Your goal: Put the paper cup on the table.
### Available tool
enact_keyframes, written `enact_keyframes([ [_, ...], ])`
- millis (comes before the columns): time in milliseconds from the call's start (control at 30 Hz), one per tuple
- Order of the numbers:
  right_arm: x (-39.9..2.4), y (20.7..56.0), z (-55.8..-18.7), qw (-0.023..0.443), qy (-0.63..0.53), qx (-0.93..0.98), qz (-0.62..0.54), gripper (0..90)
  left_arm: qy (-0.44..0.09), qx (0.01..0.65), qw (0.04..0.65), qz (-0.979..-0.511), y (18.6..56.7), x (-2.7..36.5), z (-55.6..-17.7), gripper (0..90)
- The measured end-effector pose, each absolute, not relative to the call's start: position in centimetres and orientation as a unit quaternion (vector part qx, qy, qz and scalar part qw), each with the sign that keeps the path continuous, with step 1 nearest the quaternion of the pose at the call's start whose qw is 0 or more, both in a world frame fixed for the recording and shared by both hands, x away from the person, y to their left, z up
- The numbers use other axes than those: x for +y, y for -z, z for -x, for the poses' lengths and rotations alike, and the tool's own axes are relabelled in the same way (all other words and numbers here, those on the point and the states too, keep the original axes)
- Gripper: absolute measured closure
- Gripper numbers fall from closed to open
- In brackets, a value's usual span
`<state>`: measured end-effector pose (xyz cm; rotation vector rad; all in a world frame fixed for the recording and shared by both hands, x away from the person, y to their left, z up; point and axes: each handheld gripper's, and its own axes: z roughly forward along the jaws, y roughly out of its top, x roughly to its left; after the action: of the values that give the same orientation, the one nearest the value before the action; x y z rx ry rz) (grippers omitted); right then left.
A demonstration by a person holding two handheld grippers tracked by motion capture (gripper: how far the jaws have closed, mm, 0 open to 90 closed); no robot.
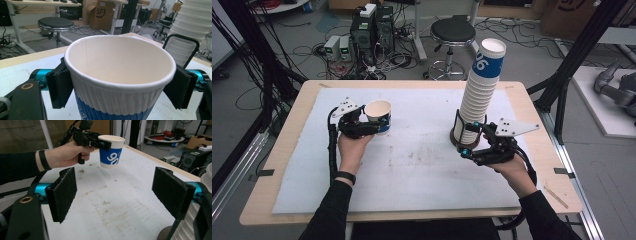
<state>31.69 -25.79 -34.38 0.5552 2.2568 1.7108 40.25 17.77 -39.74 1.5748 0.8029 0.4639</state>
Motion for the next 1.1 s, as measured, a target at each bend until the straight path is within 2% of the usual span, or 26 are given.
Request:
enact_keyframes([
  [1100,-25.7,35.1,-31.8,0.126,-0.583,0.779,-0.193,20.3,-0.219,0.384,0.575,-0.688,43.2,18.2,-42.4,21.9],
])
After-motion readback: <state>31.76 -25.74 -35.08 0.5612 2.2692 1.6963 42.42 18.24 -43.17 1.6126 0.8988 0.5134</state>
